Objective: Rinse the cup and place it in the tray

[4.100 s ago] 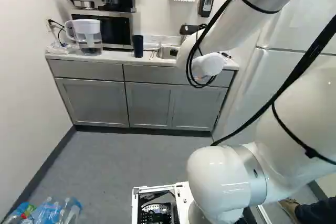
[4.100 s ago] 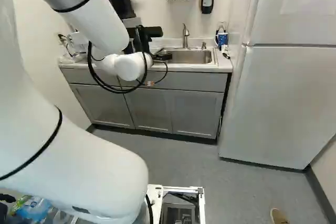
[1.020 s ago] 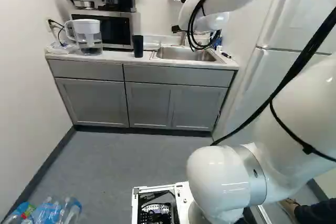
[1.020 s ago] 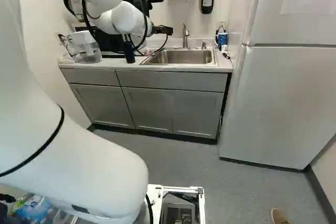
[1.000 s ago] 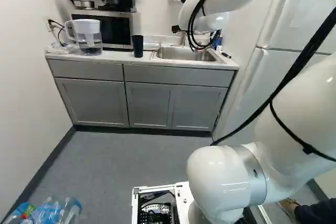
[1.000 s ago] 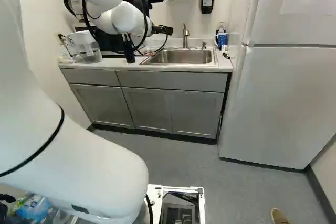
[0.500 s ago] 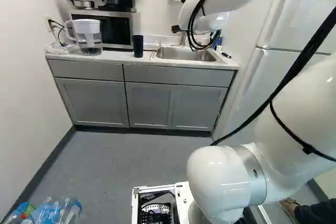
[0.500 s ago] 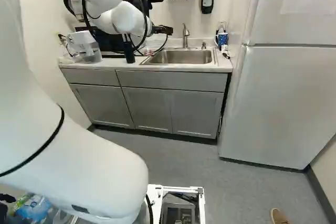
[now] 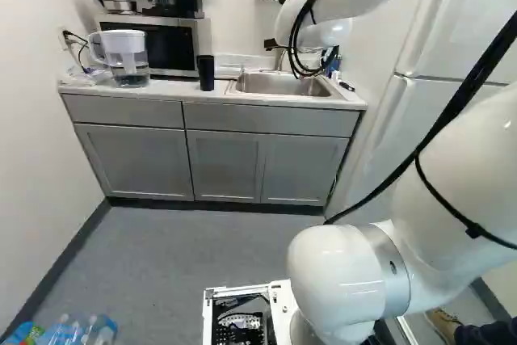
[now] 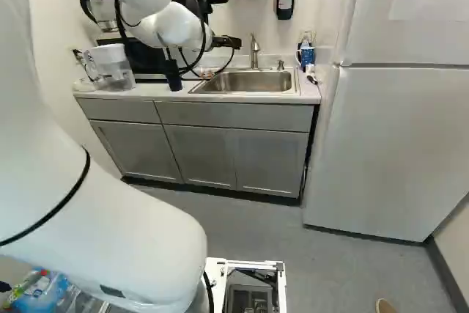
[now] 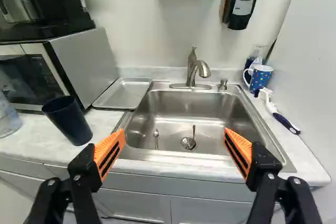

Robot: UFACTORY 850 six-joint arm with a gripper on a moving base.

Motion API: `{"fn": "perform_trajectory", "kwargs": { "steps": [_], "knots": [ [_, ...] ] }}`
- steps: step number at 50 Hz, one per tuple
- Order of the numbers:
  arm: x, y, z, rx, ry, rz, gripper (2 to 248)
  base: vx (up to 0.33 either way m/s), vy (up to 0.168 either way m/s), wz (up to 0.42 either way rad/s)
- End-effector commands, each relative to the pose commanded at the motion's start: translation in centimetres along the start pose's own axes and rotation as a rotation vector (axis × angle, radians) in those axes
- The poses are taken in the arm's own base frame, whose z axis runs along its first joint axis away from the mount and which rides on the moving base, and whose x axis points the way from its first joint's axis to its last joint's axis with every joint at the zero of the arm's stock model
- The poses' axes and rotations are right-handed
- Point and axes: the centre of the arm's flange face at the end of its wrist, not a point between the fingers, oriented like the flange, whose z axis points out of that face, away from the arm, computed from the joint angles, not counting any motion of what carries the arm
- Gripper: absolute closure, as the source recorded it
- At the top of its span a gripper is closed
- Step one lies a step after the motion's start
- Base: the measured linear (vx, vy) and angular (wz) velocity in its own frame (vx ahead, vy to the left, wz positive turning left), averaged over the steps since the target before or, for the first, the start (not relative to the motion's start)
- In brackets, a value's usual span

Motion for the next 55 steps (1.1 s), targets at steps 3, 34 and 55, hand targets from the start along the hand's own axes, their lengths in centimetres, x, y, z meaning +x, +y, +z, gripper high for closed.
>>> {"fn": "perform_trajectory", "kwargs": {
  "steps": [3,34,55],
  "knots": [
    [0.0,0.0,0.0,0.0,0.0,0.0,3,0.104,-0.075,0.003],
    [0.0,0.0,0.0,0.0,0.0,0.0,3,0.118,-0.089,0.006],
    [0.0,0.0,0.0,0.0,0.0,0.0,3,0.12,-0.06,0.156]
  ]
}}
